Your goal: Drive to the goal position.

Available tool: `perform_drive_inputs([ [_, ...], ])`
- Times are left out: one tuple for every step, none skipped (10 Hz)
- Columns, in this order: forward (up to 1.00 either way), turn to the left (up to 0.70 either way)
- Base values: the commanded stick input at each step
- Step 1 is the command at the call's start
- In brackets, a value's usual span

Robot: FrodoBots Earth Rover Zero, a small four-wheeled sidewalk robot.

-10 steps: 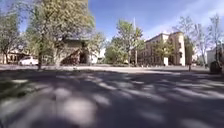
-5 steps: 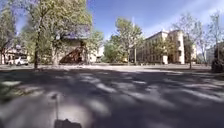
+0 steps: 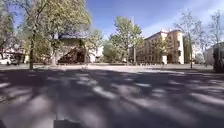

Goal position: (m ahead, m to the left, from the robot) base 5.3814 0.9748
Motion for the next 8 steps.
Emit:
perform_drive_inputs([
  [0.85, 0.0],
  [0.85, 0.0],
  [0.85, 0.1],
  [0.85, 0.28],
  [0.85, 0.34],
  [0.85, 0.23],
  [0.85, 0.02],
  [0.85, 0.0],
])
